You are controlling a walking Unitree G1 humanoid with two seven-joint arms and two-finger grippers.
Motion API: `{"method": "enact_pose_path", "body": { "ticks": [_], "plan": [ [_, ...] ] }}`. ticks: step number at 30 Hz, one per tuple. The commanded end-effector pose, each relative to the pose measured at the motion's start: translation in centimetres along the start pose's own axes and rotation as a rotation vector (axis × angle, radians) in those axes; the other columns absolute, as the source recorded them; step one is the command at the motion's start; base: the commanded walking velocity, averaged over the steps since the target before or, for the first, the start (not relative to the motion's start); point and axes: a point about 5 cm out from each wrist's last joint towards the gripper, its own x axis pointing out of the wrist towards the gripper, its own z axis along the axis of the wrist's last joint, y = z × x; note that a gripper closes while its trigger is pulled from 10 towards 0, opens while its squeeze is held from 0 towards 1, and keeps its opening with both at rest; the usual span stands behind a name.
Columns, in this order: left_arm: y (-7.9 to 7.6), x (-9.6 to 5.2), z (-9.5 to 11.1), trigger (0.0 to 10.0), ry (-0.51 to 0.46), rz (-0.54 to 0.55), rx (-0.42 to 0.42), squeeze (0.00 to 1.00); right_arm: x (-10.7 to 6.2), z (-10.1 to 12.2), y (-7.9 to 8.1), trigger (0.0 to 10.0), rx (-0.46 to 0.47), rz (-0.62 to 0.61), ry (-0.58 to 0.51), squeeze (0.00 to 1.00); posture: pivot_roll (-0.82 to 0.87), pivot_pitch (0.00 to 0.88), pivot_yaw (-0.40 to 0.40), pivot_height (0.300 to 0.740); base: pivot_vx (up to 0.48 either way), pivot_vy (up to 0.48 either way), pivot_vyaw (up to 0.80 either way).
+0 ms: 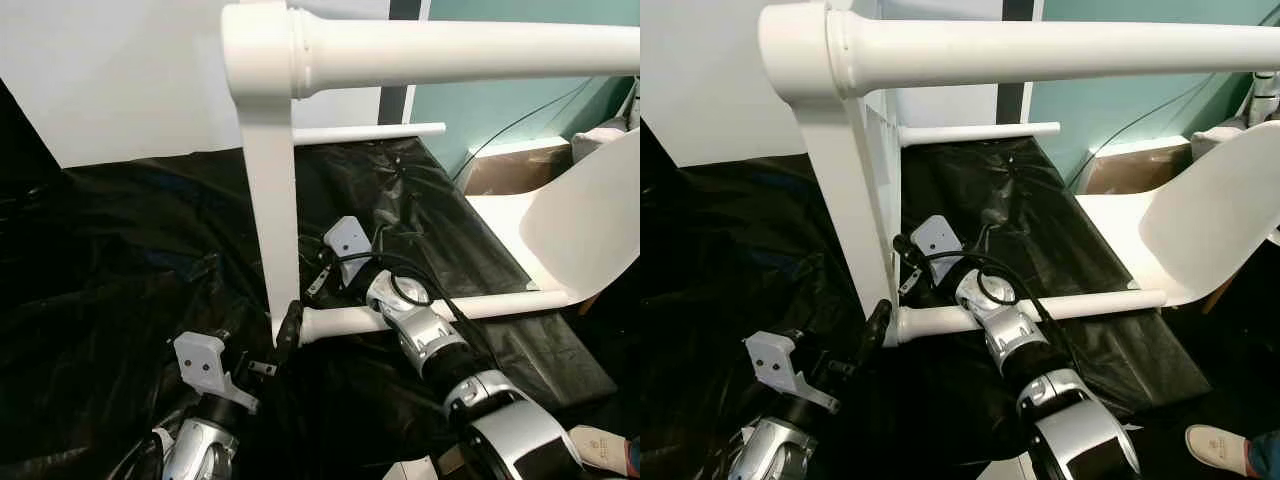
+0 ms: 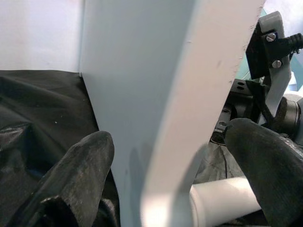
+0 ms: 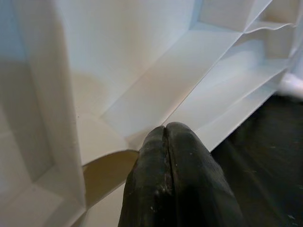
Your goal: Building children table
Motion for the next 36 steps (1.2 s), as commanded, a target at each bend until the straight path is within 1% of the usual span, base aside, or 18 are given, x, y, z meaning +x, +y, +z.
{"method": "enact_pose_path", "body": {
  "ticks": [1, 7, 13, 14, 15, 16, 17, 19, 20, 21, 22, 25, 26, 27, 30, 32, 34, 36],
  "plan": [
    [0.1, 0.1, -0.2, 10.0, 0.022, -0.011, 0.015, 0.0, 1.1, 1.0, 1.1, 0.0, 0.008, 0.089, -0.047, 0.0, 0.01, 0.0, 0.035, 0.74, 0.0, 0.0, 0.0],
    [0.2, 0.2, -0.1, 10.0, 0.023, -0.01, 0.02, 0.0, 1.7, 1.2, 2.6, 0.0, 0.03, 0.195, -0.058, 0.0, 0.01, 0.0, 0.037, 0.74, 0.0, 0.0, 0.0],
    [0.1, 0.1, -0.1, 10.0, 0.027, -0.002, 0.025, 0.0, 1.5, 0.8, 3.7, 0.0, 0.052, 0.262, -0.057, 0.0, 0.02, 0.0, 0.037, 0.74, 0.0, 0.0, 0.0],
    [0.1, 0.2, -0.1, 10.0, 0.028, 0.002, 0.032, 0.0, 1.1, 0.5, 3.6, 4.5, 0.061, 0.248, -0.055, 0.0, 0.02, 0.0, 0.037, 0.74, 0.0, 0.0, 0.0],
    [0.1, 0.3, -0.1, 10.0, 0.027, 0.005, 0.041, 0.0, 0.8, 0.3, 3.1, 10.0, 0.066, 0.215, -0.059, 0.0, 0.02, 0.0, 0.036, 0.74, 0.0, 0.0, 0.0],
    [0.1, 0.4, -0.1, 10.0, 0.026, 0.006, 0.046, 0.0, 0.5, 0.3, 2.6, 10.0, 0.071, 0.175, -0.065, 0.0, 0.02, 0.0, 0.036, 0.74, 0.0, 0.0, 0.0],
    [0.1, 0.4, -0.1, 10.0, 0.026, 0.006, 0.046, 0.0, 0.5, 0.3, 2.6, 10.0, 0.071, 0.175, -0.065, 0.0, 0.02, 0.0, 0.036, 0.74, 0.0, 0.0, 0.0],
    [0.1, 0.7, 0.0, 10.0, 0.02, 0.012, 0.055, 0.0, -0.9, 0.1, 0.9, 10.0, 0.084, 0.022, -0.085, 0.0, 0.02, 0.0, 0.037, 0.74, 0.0, 0.0, 0.0],
    [0.1, 0.7, 0.0, 10.0, 0.02, 0.012, 0.055, 0.0, -0.9, 0.1, 0.9, 10.0, 0.084, 0.022, -0.085, 0.0, 0.02, 0.0, 0.037, 0.74, 0.0, 0.0, 0.0],
    [0.1, 0.9, 0.0, 10.0, 0.017, 0.014, 0.057, 0.0, -1.6, -0.1, 0.2, 10.0, 0.089, -0.058, -0.085, 0.0, 0.02, 0.0, 0.037, 0.74, 0.0, 0.0, 0.0],
    [0.1, 0.9, 0.0, 10.0, 0.017, 0.014, 0.057, 0.0, -1.6, -0.1, 0.2, 10.0, 0.089, -0.058, -0.085, 0.0, 0.02, 0.0, 0.037, 0.74, 0.0, 0.0, 0.0],
    [0.3, 1.5, 0.0, 10.0, 0.0, 0.032, 0.067, 0.0, -4.9, -0.9, -1.8, 10.0, 0.044, -0.335, -0.071, 0.0, -0.01, 0.0, 0.051, 0.74, 0.0, 0.0, 0.0],
    [0.4, 1.7, 0.0, 10.0, -0.005, 0.037, 0.068, 0.0, -5.7, -1.0, -2.2, 10.0, 0.026, -0.4, -0.062, 0.0, -0.02, 0.0, 0.052, 0.74, 0.0, 0.0, 0.0],
    [0.4, 1.7, 0.0, 10.0, -0.005, 0.037, 0.068, 0.0, -5.7, -1.0, -2.2, 10.0, 0.026, -0.4, -0.062, 0.0, -0.02, 0.0, 0.052, 0.74, 0.0, 0.0, 0.0],
    [0.5, 2.3, -0.1, 10.0, -0.014, 0.035, 0.073, 0.0, -7.3, -1.4, -2.9, 10.0, 0.009, -0.495, -0.029, 0.0, -0.04, 0.0, 0.063, 0.74, 0.0, 0.0, 0.0],
    [0.5, 2.3, -0.1, 10.0, -0.014, 0.035, 0.073, 0.0, -7.3, -1.4, -2.9, 10.0, 0.009, -0.495, -0.029, 0.0, -0.04, 0.0, 0.063, 0.74, 0.0, 0.0, 0.0],
    [0.2, 3.2, -0.2, 10.0, -0.021, 0.0, 0.085, 0.0, -8.4, -2.0, -3.3, 10.0, -0.003, -0.544, 0.015, 0.0, -0.06, 0.0, 0.068, 0.74, 0.0, 0.0, 0.0],
    [0.1, 3.6, -0.2, 10.0, -0.023, -0.013, 0.089, 0.0, -8.8, -2.2, -3.5, 10.0, -0.008, -0.558, 0.029, 0.0, -0.06, 0.0, 0.068, 0.74, 0.0, 0.0, 0.0]
  ]
}}
